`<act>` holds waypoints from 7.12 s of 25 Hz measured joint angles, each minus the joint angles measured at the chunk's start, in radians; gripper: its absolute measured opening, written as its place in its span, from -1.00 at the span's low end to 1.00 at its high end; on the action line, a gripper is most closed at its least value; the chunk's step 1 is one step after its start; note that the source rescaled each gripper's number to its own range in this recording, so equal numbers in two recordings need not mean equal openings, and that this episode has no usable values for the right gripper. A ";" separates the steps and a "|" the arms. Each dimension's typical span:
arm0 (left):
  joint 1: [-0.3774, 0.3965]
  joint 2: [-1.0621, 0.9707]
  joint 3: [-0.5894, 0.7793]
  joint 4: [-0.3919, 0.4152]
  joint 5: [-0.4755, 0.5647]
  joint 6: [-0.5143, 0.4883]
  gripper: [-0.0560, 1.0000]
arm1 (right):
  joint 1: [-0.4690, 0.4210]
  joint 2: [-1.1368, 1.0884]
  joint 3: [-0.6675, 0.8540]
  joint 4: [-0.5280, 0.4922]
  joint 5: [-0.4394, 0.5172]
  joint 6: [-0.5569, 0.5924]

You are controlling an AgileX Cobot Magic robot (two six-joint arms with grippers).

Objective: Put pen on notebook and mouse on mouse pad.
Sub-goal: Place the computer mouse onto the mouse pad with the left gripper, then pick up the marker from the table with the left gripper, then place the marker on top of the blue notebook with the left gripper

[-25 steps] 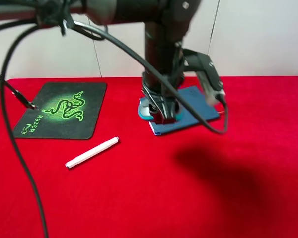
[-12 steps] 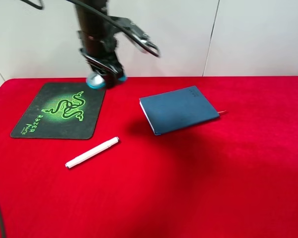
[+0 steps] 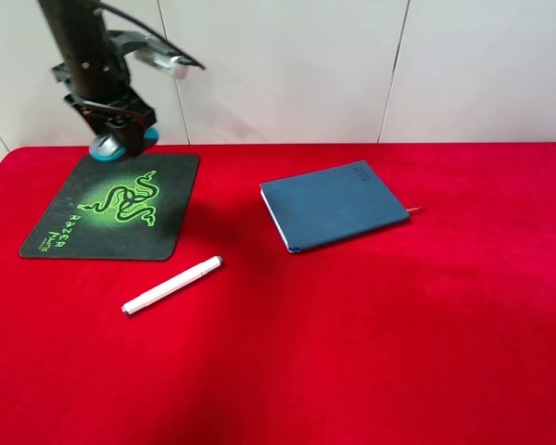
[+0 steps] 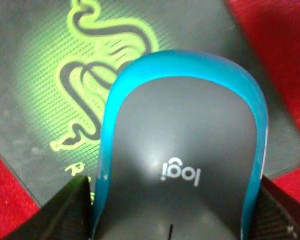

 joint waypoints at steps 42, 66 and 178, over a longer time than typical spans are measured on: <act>0.113 0.000 0.421 -0.045 -0.539 -0.135 0.97 | 0.000 0.000 0.000 0.000 0.000 0.000; -0.109 -0.269 0.421 -0.146 -0.210 -0.141 1.00 | 0.000 0.000 0.000 0.000 0.000 0.000; -0.232 -0.364 0.564 -0.204 -0.220 0.122 -0.89 | 0.000 0.000 0.000 0.000 0.000 0.000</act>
